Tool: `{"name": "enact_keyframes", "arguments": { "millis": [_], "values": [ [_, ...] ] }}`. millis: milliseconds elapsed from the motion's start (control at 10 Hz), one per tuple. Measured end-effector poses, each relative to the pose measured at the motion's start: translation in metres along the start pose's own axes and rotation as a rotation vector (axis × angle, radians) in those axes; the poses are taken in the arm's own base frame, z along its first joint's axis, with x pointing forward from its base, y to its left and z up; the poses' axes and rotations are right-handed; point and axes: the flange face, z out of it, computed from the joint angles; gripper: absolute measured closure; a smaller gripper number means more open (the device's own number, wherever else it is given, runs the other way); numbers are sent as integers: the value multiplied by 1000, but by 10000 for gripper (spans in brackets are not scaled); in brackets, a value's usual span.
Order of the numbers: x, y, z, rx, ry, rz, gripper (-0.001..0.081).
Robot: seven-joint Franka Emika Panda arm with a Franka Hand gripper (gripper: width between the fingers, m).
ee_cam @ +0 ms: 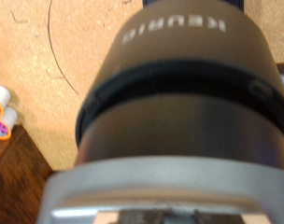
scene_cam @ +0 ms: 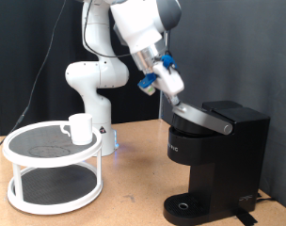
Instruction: Make a cup of coffee with the keurig machine
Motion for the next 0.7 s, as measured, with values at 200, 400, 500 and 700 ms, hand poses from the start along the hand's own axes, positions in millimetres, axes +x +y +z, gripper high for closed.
{"name": "enact_keyframes", "arguments": {
  "millis": [200,400,500,700],
  "values": [
    [7,-19,6,29,-9,34,806],
    [12,-37,19,40,-12,55,806],
    [14,-43,24,37,-10,57,806],
    [15,-51,31,27,-8,51,806]
  ]
}}
